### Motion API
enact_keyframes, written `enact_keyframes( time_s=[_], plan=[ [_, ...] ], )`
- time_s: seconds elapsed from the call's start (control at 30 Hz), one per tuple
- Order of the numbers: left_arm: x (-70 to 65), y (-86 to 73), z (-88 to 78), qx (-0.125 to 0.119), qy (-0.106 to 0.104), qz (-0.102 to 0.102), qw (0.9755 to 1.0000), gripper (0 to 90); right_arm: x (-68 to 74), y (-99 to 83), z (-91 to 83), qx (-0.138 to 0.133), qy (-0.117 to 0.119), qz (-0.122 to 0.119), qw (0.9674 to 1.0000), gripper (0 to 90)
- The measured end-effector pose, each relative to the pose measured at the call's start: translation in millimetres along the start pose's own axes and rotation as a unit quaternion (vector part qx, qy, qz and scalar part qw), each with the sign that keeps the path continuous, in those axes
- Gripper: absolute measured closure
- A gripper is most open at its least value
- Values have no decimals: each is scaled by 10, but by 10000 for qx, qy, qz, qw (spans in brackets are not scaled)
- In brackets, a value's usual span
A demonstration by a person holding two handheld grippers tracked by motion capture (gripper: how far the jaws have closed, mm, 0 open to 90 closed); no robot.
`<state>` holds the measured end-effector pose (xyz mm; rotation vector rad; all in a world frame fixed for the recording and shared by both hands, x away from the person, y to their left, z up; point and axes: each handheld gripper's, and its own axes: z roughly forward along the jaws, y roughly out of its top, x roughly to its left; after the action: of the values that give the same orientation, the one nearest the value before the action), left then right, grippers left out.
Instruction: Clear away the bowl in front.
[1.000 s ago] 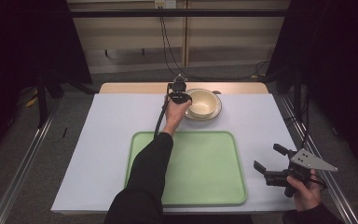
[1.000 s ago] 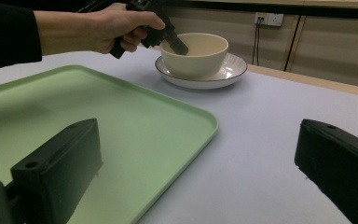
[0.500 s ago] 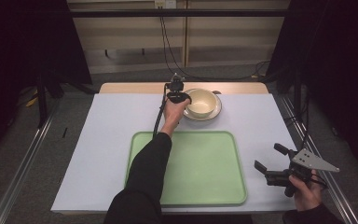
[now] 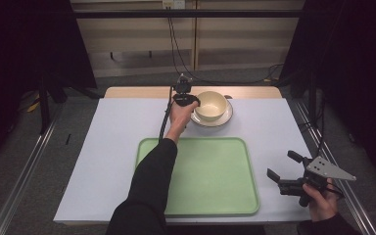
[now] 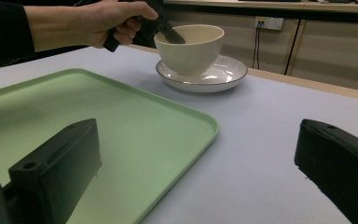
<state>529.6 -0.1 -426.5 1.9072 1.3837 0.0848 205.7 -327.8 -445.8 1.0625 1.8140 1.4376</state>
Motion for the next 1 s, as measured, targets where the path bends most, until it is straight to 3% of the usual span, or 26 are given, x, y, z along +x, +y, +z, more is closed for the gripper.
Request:
enact_keyframes(
  time_s=[0.4,0.53,0.7,0.9,1.0],
  plan=[
    [12,23,-198,-118,-130,43,9998,827,-6,2,-5,-23,-9,-5,10000,0],
    [43,-36,-268,-103,-160,125,9997,827,-6,2,-4,-27,-14,-9,10000,0],
    [70,-76,-342,-169,-266,42,9995,826,-10,3,-8,-20,2,-25,10000,0],
    [66,-92,-438,-209,-237,134,9994,826,-7,2,-7,-15,-6,-3,10000,0],
    [49,-94,-520,-259,-361,118,9989,826,-10,3,-9,-17,-5,-24,10000,0]
  ],
)
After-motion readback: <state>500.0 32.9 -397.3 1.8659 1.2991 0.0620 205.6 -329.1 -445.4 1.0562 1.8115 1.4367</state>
